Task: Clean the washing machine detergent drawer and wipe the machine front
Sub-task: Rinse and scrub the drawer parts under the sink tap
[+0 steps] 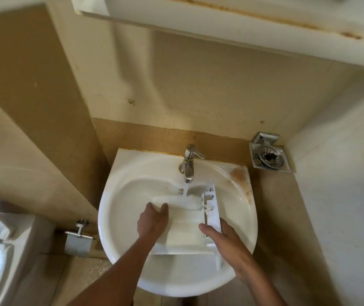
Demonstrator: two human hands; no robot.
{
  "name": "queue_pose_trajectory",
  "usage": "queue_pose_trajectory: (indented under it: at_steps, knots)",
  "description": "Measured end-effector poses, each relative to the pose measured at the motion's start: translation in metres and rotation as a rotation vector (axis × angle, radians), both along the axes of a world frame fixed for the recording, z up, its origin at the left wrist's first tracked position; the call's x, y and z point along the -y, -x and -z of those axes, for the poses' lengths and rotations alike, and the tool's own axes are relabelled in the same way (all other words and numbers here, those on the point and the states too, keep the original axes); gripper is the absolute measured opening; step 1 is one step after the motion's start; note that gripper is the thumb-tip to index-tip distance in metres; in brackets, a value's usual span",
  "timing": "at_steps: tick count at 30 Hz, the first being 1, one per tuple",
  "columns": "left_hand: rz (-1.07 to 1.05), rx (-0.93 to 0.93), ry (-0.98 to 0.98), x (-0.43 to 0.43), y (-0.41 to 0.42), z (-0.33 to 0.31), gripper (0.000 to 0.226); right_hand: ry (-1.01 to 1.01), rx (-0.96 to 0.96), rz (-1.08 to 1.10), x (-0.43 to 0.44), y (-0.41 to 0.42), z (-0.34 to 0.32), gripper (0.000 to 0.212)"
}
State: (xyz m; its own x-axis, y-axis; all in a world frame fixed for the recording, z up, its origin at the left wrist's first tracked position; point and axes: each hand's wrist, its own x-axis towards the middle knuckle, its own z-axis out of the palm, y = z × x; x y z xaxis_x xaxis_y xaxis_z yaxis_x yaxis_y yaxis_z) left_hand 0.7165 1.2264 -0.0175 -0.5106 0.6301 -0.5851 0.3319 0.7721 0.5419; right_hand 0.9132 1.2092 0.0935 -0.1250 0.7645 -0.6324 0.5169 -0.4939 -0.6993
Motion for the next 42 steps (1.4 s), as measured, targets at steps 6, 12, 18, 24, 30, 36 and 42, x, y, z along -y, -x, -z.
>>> queue_pose_trajectory:
  at_steps: [6,12,18,24,30,36,42]
  knots:
    - [-0.004,0.389,0.024,-0.006,-0.002,-0.013,0.060,-0.239,0.300,-0.218,-0.022,0.007,-0.072,0.064]
    - [0.217,1.166,0.297,0.003,-0.001,-0.049,0.057,-0.308,0.293,-0.564,-0.056,0.019,-0.132,0.086]
    - [0.371,1.386,0.360,0.007,0.021,-0.077,0.062,-0.102,0.116,-0.867,-0.088,0.014,-0.159,0.103]
    - [0.147,1.387,0.284,0.010,0.036,-0.079,0.071,-0.488,0.312,-0.504,-0.082,-0.007,-0.135,0.056]
    - [0.115,1.134,0.137,0.001,0.035,-0.069,0.077,-0.369,0.174,0.089,-0.042,-0.038,-0.101,0.050]
    - [0.135,1.012,0.108,0.014,0.028,-0.058,0.052,-0.112,0.019,0.400,0.007,-0.035,-0.054,0.076]
    - [0.134,0.828,0.143,0.028,0.060,-0.045,0.054,0.054,-0.058,0.472,-0.010,-0.014,-0.017,0.074]
